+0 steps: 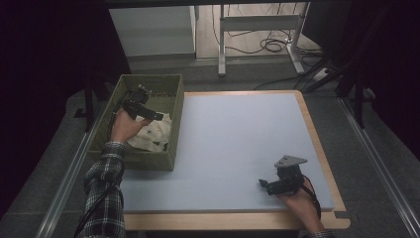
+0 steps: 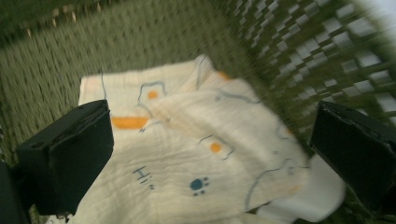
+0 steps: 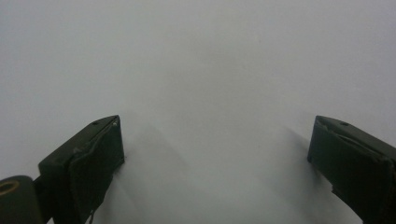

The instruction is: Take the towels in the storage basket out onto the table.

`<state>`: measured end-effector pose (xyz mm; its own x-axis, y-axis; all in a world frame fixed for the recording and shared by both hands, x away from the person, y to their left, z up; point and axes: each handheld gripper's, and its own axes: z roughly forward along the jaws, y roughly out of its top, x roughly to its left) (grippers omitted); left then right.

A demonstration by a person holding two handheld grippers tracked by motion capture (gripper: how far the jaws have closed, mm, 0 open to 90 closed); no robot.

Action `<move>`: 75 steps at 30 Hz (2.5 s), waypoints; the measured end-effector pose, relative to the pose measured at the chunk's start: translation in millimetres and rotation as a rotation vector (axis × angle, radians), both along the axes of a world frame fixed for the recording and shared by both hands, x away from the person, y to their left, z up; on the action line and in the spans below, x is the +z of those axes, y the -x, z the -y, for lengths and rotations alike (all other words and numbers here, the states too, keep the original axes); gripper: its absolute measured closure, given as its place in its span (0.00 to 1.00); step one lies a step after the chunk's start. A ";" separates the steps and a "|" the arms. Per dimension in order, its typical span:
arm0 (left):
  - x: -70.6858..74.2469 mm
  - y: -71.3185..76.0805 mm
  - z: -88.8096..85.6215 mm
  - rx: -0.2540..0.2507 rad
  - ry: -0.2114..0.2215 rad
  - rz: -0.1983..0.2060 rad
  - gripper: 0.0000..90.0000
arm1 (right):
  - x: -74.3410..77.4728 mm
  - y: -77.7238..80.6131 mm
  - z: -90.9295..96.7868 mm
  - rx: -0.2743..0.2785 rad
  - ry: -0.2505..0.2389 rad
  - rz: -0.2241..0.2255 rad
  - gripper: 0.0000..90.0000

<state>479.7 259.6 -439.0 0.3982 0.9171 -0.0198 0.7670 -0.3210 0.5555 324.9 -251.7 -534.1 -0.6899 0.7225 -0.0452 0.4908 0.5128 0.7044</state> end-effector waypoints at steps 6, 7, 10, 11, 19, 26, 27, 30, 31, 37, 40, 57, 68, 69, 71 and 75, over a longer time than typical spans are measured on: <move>-30.0 -16.5 -5.7 0.052 -0.049 -0.114 0.01 | 0.0 -0.1 0.0 0.000 -0.001 0.000 0.04; -30.0 -16.5 -5.7 0.052 -0.049 -0.114 0.01 | 0.0 -0.1 0.0 0.000 -0.001 0.000 0.04; -40.8 -23.4 -6.1 0.073 -0.064 -0.155 0.01 | 0.0 0.0 0.0 0.000 -0.001 0.000 0.04; -44.9 -27.5 -7.7 0.078 -0.068 -0.189 0.02 | 0.0 0.0 0.0 0.000 -0.001 0.000 0.04; -61.6 -46.0 -10.3 0.129 -0.082 -0.301 0.02 | -0.1 0.0 0.1 0.000 -0.001 0.000 0.04; -73.3 -56.1 -8.0 0.099 -0.126 -0.359 0.03 | -0.1 0.0 0.1 0.000 -0.001 0.000 0.04; -73.6 -55.5 -7.0 0.090 -0.142 -0.357 0.03 | -0.1 0.0 0.1 0.000 -0.002 0.000 0.04; -72.6 -53.9 -5.5 0.080 -0.183 -0.350 0.11 | -0.1 0.0 0.1 0.000 -0.002 0.000 0.04; -70.3 -53.4 -5.6 0.088 -0.170 -0.355 0.18 | 0.0 0.0 0.1 0.000 -0.002 0.000 0.04; -64.2 -48.9 -5.7 0.078 -0.215 -0.365 0.73 | -0.1 0.1 0.1 0.000 -0.002 0.000 0.04; -63.1 -48.4 -8.2 0.081 -0.218 -0.370 0.90 | -0.1 0.0 0.1 0.000 -0.002 0.000 0.04; -22.0 -26.0 -34.0 0.080 0.055 -0.254 0.93 | 0.0 0.0 0.1 0.000 -0.001 0.000 0.04; 17.5 -1.5 -47.9 0.071 0.142 -0.160 0.92 | 0.0 0.0 0.1 0.000 -0.001 0.000 0.04; 24.9 2.9 -48.9 0.069 0.152 -0.142 0.92 | 0.0 0.0 0.1 0.000 -0.001 0.000 0.04; 31.3 6.2 -50.1 0.068 0.156 -0.133 0.92 | 0.0 0.0 0.1 0.000 -0.001 0.000 0.04; 42.7 11.5 -51.4 0.064 0.158 -0.116 0.92 | 0.0 0.0 0.1 0.000 -0.001 0.000 0.04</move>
